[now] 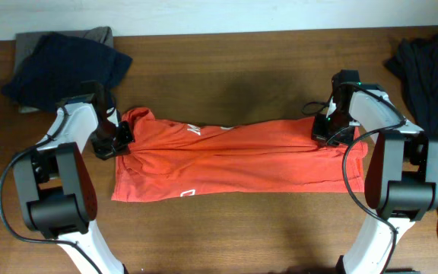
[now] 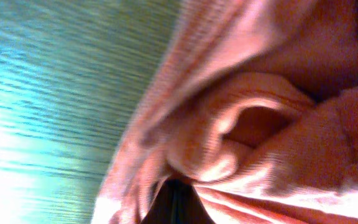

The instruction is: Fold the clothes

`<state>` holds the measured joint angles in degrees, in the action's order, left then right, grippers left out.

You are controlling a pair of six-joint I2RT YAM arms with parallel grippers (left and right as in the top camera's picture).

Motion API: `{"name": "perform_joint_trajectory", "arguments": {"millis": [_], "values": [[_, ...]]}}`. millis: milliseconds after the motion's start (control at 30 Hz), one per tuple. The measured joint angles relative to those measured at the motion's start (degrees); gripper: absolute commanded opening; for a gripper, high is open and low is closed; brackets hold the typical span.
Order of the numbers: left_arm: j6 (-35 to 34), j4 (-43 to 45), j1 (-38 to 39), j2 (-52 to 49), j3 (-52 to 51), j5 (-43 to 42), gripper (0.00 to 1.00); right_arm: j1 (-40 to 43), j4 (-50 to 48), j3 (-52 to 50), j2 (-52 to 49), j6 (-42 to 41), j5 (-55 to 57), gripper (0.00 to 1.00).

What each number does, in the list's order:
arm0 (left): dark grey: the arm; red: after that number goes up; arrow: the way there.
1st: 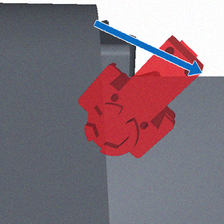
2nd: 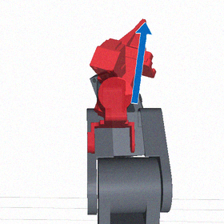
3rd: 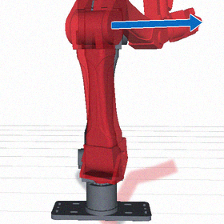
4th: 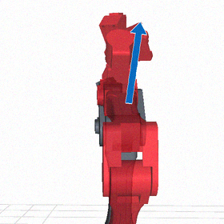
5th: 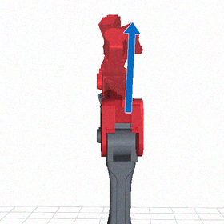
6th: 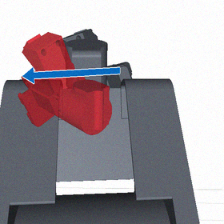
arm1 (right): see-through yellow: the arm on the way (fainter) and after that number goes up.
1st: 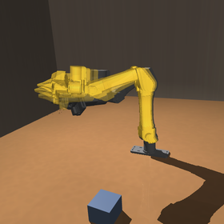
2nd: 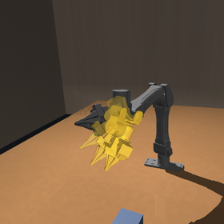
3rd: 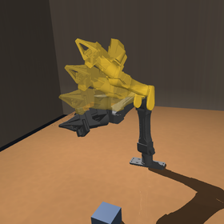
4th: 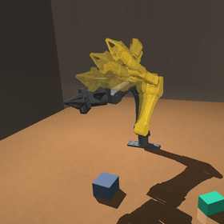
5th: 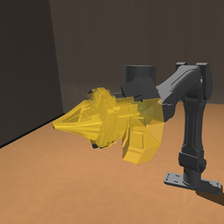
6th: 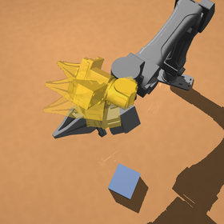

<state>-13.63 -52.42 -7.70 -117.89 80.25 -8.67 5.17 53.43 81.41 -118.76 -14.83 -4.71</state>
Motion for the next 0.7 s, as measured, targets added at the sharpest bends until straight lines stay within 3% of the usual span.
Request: {"name": "perform_joint_trajectory", "arguments": {"millis": [533,700], "values": [[-2.7,-0.7,-3.1,0.0,0.5,0.6,0.01,0.0,-0.8,0.0,0.1,0.0,1.9,0.06],[-2.9,-1.3,-3.9,4.5,0.6,3.4,0.01,0.0,-1.0,0.0,0.1,0.0,2.8,0.08]]}}
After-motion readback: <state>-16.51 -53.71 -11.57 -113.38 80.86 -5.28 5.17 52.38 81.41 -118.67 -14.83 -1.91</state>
